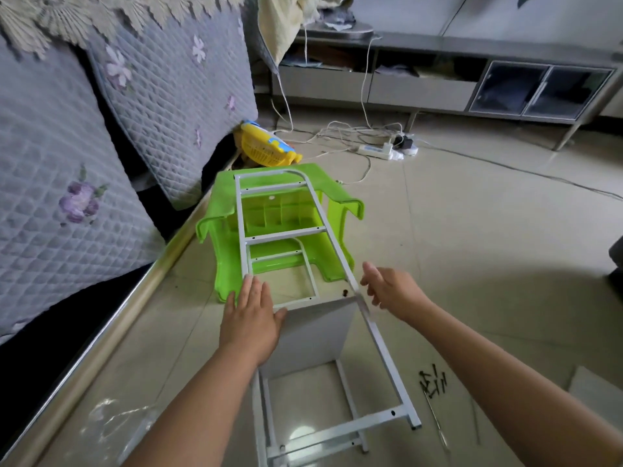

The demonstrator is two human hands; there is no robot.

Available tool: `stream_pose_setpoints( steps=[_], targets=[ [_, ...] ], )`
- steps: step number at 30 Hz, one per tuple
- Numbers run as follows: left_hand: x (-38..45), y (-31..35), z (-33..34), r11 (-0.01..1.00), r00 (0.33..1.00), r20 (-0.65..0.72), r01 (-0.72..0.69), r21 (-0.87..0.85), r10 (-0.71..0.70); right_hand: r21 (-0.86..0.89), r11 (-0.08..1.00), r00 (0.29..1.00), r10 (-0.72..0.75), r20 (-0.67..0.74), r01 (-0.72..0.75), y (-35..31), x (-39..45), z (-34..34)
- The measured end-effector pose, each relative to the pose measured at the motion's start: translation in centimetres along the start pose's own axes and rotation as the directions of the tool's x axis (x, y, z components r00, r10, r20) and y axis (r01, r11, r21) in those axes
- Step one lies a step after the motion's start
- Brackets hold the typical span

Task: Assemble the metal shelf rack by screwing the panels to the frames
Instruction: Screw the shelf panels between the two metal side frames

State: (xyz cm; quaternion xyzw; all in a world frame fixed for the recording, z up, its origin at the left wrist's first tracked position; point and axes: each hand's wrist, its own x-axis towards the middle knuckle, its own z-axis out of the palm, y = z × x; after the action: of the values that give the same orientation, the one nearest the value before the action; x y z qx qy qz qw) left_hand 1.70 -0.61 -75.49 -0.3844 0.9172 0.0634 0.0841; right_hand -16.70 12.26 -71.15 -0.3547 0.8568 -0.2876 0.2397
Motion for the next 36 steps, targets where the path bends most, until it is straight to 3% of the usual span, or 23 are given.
stream_pose_setpoints(
  steps=[1,3,5,7,9,12,14,19,25,31,36],
  targets=[
    [-0.1,0.3,-0.2,0.996,0.993,-0.086,-0.072,0.051,0.077,0.144,0.988,0.998,0.061,-0.032,-0.056,1.4,-0.6,-0.5],
    [-0.3,1.3,-0.9,0.967,0.959,-0.189,-0.177,0.184,0.211,0.272,0.946,0.98,0.193,-0.047,-0.173,5.3,-1.9,-1.1],
    [-0.6,2.1,-1.2,0.921,0.933,-0.16,-0.269,0.283,0.322,0.324,0.888,0.939,0.345,0.003,-0.327,9.9,-3.8,-0.7],
    [-0.6,2.8,-0.9,0.949,0.968,0.0,-0.247,0.196,0.252,0.258,0.847,0.883,0.464,0.065,-0.464,14.7,-6.1,0.8],
    [-0.6,3.9,-0.7,0.969,0.981,0.024,-0.194,0.155,0.193,0.054,0.846,0.844,0.522,0.123,-0.531,18.9,-8.3,2.9],
    [-1.3,4.8,0.4,0.988,0.994,-0.018,-0.107,0.108,0.11,-0.307,0.81,0.804,0.566,0.183,-0.501,22.9,-10.8,6.3],
    [-1.6,5.1,0.9,0.987,0.996,-0.036,-0.071,0.141,0.077,-0.36,0.789,0.791,0.584,0.184,-0.498,25.0,-11.6,8.8],
    [-2.1,5.7,1.3,0.99,0.997,-0.074,-0.015,0.14,0.026,-0.339,0.744,0.76,0.64,0.114,-0.576,27.5,-11.8,13.5],
    [-2.1,6.8,2.0,0.984,0.994,-0.089,0.073,0.161,-0.059,-0.291,0.753,0.789,0.614,-0.01,-0.59,28.0,-11.0,14.6],
    [-1.7,6.6,2.1,0.981,0.995,-0.085,0.074,0.182,-0.059,-0.229,0.804,0.827,0.563,-0.002,-0.548,28.1,-11.6,14.1],
    [-1.6,6.5,1.2,0.985,0.999,-0.026,0.049,0.168,-0.046,0.106,0.856,0.848,0.516,-0.12,-0.506,24.8,-11.7,10.3]
  ],
)
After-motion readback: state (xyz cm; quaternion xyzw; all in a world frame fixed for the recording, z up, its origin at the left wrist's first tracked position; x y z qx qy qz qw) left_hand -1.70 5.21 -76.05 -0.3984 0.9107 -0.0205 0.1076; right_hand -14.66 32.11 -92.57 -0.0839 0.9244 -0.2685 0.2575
